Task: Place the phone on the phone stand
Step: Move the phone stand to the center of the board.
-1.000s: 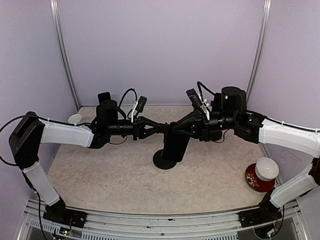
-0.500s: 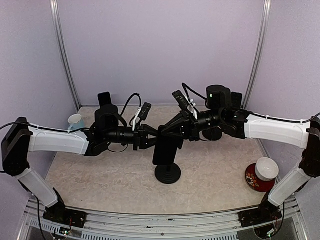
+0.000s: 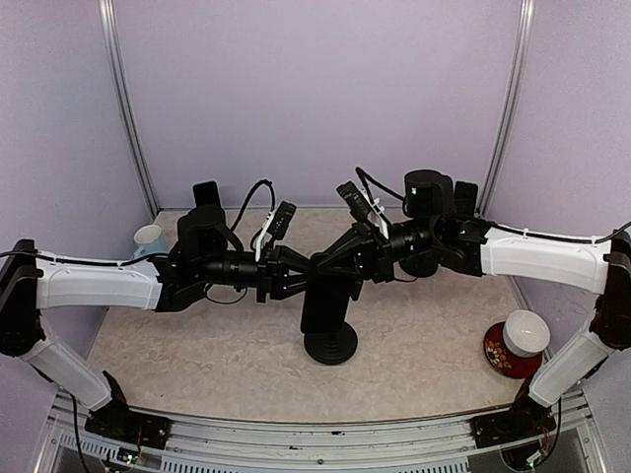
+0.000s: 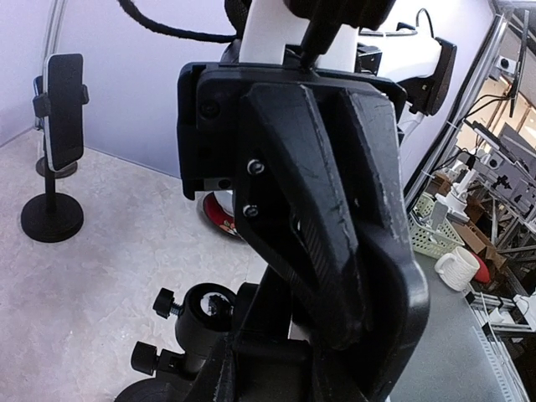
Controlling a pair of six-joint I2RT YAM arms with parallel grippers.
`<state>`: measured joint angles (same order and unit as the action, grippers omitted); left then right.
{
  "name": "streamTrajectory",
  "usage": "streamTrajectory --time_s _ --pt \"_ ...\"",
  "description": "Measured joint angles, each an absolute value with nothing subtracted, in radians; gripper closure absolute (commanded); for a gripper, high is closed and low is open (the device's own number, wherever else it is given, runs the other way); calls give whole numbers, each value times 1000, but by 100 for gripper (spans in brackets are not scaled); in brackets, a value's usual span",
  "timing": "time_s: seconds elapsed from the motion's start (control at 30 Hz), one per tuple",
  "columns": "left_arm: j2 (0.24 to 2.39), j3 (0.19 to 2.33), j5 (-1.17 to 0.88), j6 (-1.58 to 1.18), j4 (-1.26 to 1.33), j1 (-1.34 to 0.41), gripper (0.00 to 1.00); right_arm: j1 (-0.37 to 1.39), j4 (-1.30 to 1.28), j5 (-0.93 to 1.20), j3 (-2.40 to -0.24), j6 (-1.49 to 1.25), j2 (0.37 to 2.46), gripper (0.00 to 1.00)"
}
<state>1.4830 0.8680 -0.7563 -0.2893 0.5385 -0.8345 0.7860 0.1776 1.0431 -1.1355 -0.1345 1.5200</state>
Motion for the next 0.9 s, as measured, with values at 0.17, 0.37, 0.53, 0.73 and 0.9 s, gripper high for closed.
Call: streamTrajectory --time_s 0.17,0.37,0.53,0.73,0.9 --pt "1450 861 -741 -263 499 -838 100 791 177 1047 -1128 -129 1519 100" --pt "1413 850 -712 -237 459 -847 100 796 178 1043 -1124 -116 1513 100" --pt "1388 839 -678 -215 430 -854 100 796 186 1030 -1115 -105 1509 100" --pt "1355 831 -645 -194 392 -854 100 795 171 1011 -1112 -84 1502 100" --pt "1348 831 -628 -186 372 -854 100 795 148 997 -1112 -56 1497 100"
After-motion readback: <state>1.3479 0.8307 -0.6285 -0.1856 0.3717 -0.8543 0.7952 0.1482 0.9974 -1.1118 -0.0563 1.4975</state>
